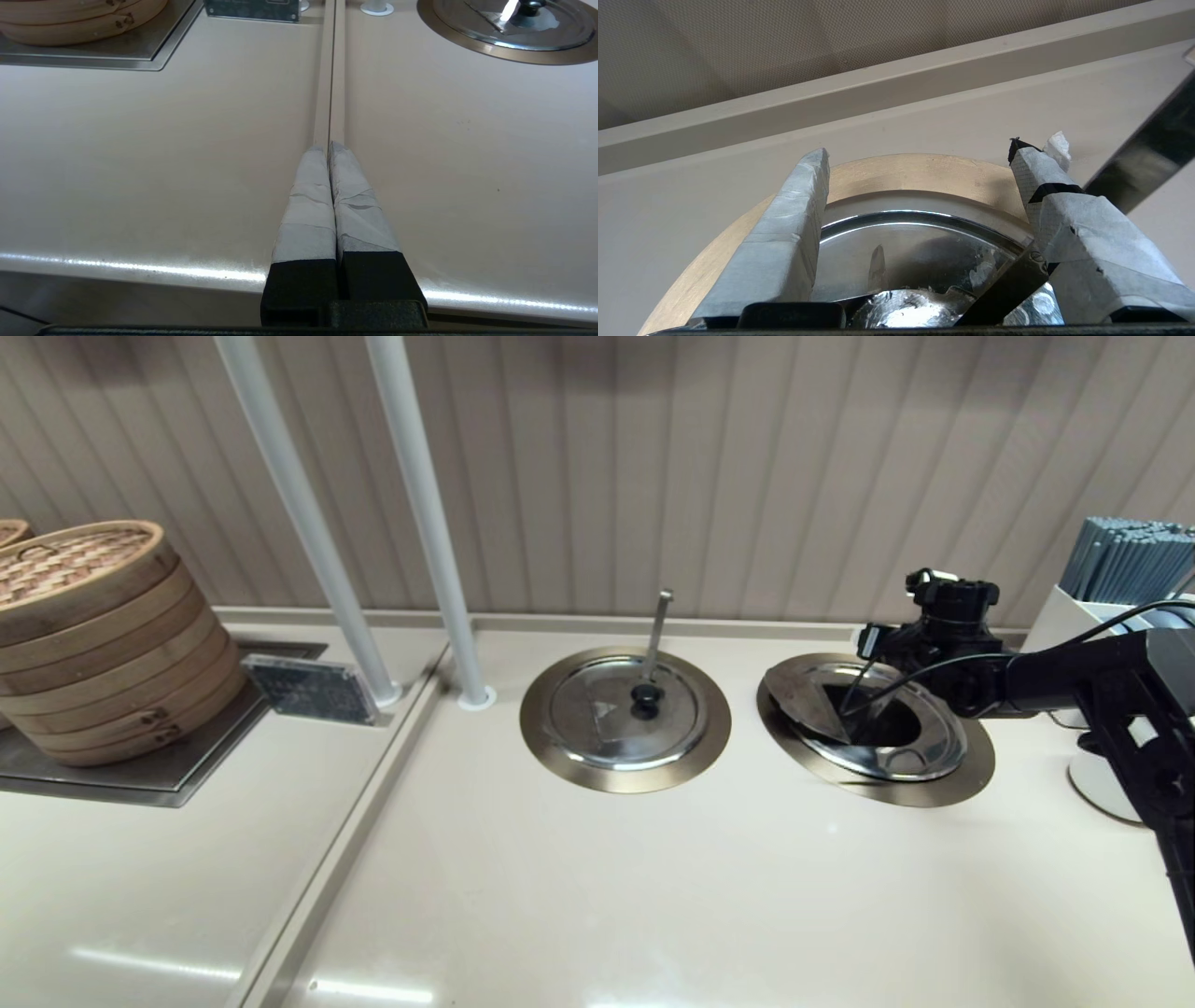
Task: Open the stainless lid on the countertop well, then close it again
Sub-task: Stir with a spoon
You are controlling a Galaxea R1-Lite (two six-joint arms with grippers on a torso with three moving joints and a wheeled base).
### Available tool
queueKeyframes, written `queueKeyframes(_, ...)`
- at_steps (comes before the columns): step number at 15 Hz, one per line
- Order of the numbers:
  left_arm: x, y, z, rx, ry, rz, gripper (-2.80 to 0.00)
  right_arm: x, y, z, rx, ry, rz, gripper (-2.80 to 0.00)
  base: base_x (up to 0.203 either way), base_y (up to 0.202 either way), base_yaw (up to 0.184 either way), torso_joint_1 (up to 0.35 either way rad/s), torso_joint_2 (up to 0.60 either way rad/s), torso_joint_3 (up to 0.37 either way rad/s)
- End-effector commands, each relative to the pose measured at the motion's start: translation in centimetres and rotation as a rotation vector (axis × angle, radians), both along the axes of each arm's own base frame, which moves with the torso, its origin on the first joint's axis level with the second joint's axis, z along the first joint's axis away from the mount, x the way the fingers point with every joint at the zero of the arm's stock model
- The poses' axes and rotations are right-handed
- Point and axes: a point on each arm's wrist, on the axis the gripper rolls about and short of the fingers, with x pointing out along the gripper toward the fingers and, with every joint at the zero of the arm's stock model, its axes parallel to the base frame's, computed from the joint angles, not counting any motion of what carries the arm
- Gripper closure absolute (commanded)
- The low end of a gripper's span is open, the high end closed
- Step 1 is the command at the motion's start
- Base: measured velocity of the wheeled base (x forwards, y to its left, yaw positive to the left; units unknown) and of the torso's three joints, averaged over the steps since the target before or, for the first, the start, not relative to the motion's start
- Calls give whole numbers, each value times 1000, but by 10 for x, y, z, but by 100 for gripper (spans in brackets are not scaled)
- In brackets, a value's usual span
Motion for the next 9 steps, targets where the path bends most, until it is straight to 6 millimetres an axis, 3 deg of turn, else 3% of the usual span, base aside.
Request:
queueKeyframes(1, 0, 0, 0, 0, 2, 0, 0, 12, -8, -22, 1, 12, -16, -280, 0, 0, 0, 0, 0, 0)
queueKeyframes(5, 0, 0, 0, 0, 1, 0, 0, 13, -14, -24, 21, 11, -36, -280, 0, 0, 0, 0, 0, 0)
queueKeyframes(9, 0, 0, 0, 0, -1, 0, 0, -7, 5, 12, 68, -24, -2, -280, 0, 0, 0, 0, 0, 0)
